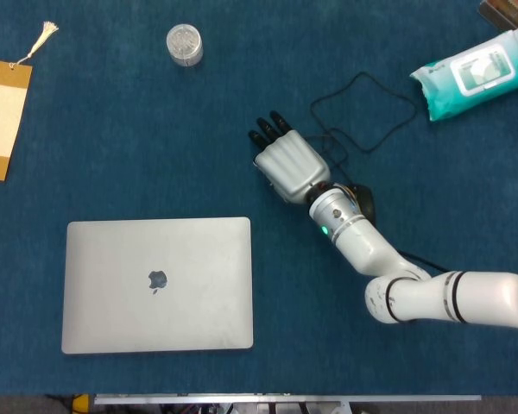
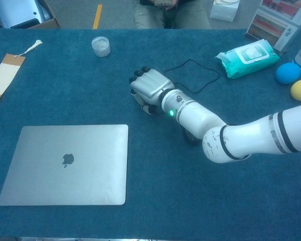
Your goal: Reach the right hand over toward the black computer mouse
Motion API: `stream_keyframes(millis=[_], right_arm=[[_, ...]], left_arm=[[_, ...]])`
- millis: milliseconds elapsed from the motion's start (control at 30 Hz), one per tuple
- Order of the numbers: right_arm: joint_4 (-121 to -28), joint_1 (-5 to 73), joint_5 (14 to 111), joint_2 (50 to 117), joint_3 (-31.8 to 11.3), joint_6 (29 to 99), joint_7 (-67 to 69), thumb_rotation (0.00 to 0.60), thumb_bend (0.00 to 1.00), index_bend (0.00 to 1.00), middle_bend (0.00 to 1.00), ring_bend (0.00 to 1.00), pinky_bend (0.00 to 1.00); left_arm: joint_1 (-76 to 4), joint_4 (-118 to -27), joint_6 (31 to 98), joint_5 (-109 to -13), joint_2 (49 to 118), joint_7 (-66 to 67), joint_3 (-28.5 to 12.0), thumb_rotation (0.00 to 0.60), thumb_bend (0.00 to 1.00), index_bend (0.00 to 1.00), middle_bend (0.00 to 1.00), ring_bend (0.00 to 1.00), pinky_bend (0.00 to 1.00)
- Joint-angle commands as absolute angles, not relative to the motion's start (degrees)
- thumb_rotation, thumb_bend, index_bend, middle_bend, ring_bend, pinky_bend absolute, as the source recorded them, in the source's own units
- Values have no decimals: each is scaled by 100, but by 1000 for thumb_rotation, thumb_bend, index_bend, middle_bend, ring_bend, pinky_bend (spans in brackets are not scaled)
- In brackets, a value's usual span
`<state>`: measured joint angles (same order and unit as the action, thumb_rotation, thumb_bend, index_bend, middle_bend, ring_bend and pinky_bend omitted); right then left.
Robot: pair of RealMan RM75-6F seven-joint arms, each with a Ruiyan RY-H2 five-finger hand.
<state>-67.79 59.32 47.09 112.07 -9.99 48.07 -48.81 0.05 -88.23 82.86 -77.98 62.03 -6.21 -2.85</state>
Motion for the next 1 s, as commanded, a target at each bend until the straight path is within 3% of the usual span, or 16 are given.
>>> stream_keyframes(millis=[33,600,1000], right_arm=[[-6784,5947,4660,11205,-970,4811,-4934,600,328,572,173,0,43],[-6846,5961,4709,11145,-1026,4925,-4762,600,329,609,214,0,43],[-7814,5823,5113,10357,-1401,5377,-4277,600,331,615,218,0,43]], left_arm=[[10,-8815,8290,-7798,6207,-630,-287,600,389,104,71,41,39],[53,-8743,8298,-7772,6217,-698,-298,600,389,104,71,41,39],[48,-8723,8287,-7742,6191,-667,-331,600,389,104,71,41,39]])
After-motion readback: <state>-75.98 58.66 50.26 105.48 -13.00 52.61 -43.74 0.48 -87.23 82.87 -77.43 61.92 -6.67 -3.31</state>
